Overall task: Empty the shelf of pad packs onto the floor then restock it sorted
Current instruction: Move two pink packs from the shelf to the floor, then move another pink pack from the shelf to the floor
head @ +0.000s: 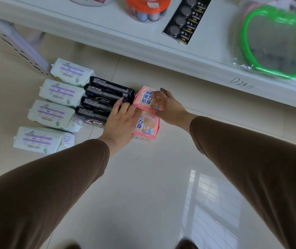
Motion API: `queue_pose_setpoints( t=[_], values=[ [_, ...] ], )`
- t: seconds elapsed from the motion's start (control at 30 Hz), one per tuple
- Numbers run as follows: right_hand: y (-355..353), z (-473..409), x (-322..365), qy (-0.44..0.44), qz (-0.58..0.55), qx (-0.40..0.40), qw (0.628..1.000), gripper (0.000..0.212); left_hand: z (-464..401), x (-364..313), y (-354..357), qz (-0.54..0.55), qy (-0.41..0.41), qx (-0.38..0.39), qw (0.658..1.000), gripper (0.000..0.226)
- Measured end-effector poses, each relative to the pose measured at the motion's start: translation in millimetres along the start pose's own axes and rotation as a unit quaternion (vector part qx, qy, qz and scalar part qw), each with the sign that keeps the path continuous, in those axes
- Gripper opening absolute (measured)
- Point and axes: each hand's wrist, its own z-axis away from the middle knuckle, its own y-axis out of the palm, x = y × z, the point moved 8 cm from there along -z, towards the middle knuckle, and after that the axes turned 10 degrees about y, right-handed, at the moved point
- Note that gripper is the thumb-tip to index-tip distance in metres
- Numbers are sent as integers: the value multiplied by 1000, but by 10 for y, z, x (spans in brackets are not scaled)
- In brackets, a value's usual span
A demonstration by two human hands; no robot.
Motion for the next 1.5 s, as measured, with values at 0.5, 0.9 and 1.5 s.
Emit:
queue_pose_setpoints(
  t=[0.5,0.9,1.5],
  values=[
    [-661,1282,424,-30,102,-45,993,65,562,159,-1189,65,-40,-28,997,92],
    [-2544,3225,2048,-107,138,-70,982,63,1362,660,-4068,120,-62,-38,990,82],
    [-6296,6433,4203,-155,141,-294,933,48,2180,1082,-9441,66,75,-185,978,84]
  ],
)
